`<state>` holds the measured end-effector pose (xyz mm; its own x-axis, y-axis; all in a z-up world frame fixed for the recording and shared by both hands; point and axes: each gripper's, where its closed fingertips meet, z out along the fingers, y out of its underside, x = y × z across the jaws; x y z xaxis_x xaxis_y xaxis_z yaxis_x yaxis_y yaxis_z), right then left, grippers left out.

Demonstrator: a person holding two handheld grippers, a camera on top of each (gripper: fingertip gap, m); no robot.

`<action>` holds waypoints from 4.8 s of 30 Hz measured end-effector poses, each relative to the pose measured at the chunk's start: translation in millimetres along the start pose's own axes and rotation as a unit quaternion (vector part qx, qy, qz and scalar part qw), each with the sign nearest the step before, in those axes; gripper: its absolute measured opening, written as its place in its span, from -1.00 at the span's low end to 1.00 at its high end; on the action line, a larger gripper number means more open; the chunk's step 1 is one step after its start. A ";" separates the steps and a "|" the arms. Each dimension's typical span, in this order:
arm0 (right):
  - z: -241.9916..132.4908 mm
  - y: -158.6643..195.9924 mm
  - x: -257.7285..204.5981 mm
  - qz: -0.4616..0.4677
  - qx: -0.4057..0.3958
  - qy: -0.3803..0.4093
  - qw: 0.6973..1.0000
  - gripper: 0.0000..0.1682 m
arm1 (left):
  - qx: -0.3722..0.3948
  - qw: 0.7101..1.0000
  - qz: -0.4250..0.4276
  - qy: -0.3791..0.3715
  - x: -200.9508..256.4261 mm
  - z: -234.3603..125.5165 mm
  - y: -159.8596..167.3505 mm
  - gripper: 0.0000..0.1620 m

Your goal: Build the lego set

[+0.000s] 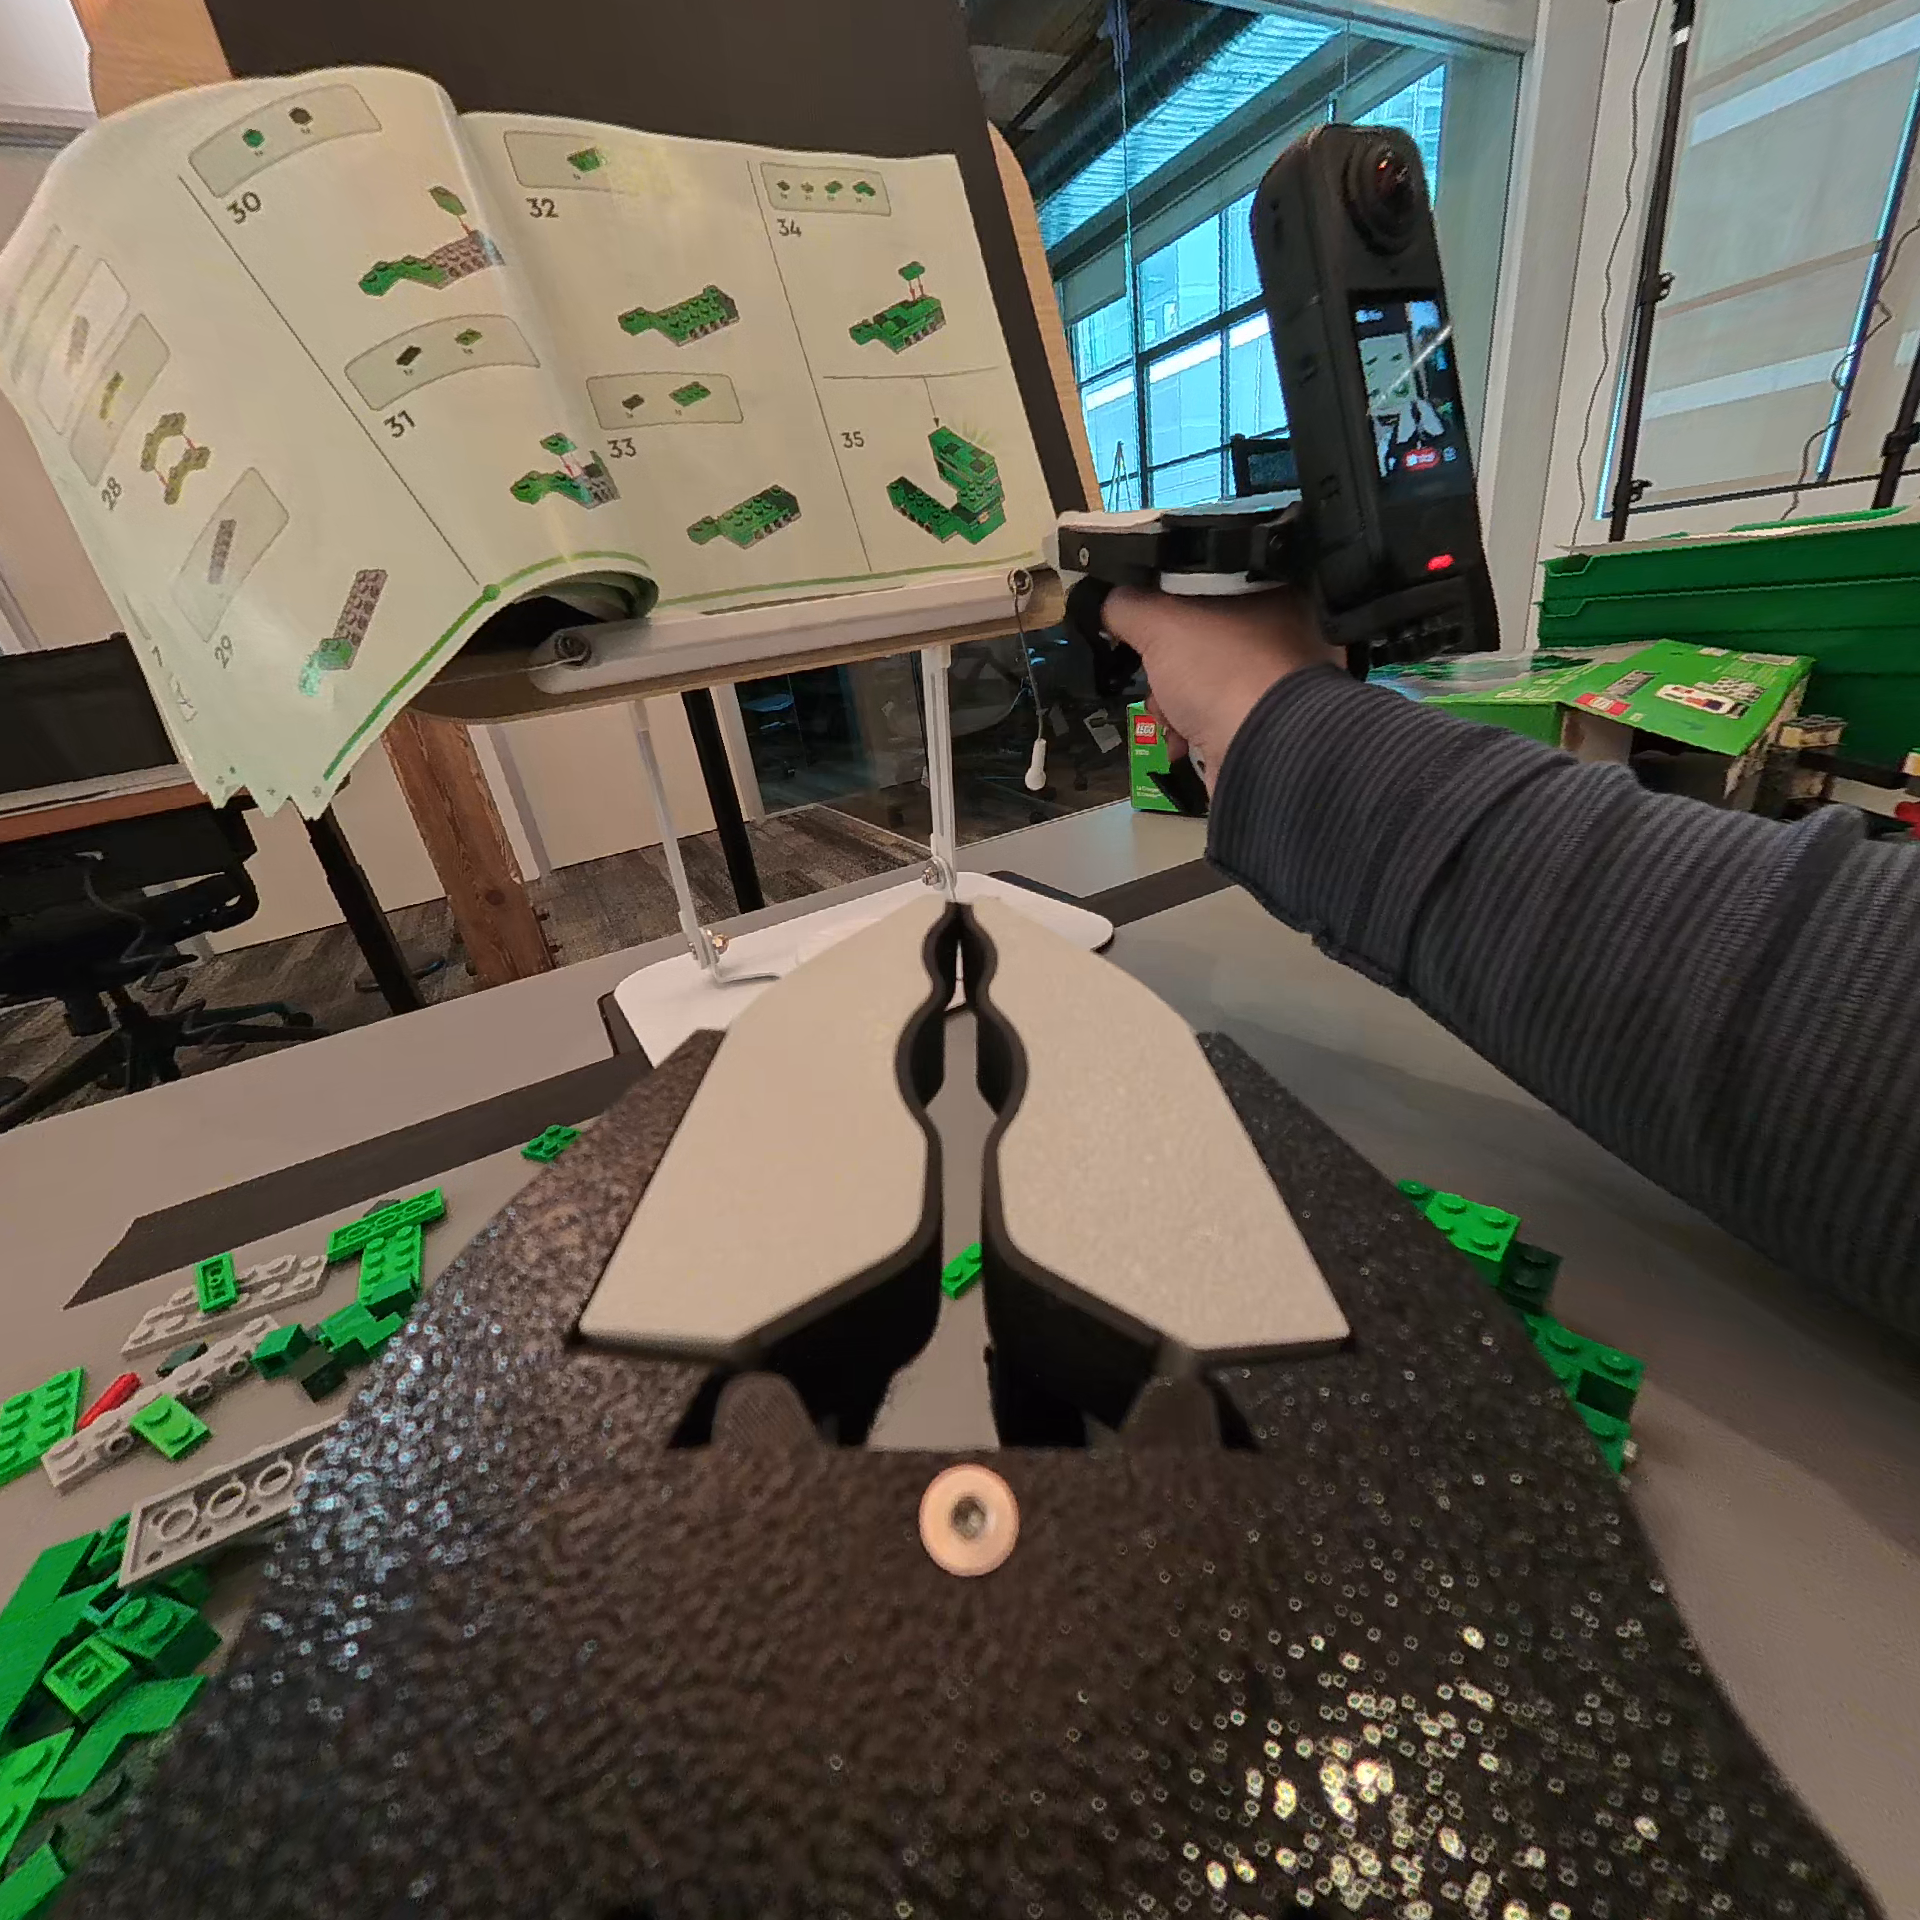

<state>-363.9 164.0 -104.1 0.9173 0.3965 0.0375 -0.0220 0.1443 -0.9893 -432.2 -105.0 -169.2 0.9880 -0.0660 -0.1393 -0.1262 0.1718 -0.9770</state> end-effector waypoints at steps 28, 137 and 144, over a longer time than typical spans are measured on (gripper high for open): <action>-10.9 -24.8 -18.3 -0.061 0.080 -0.008 0.995 -0.75 | 0.000 1.000 -0.002 0.002 0.4 0.1 0.1 -1.00; 6.9 6.3 6.3 0.060 -0.004 -0.003 0.998 -0.96 | 0.000 1.000 -0.009 0.009 3.9 0.8 0.1 -1.00; 8.9 5.4 6.5 0.064 0.003 -0.001 0.998 -0.96 | 0.000 1.000 -0.008 0.010 4.2 1.0 0.2 -1.00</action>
<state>-361.6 175.4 -108.0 0.9058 0.4143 -0.0892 -0.1420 0.0984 -0.9850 -428.0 -104.4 -169.8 0.9881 -0.0877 -0.1265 -0.1103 0.1699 -0.9793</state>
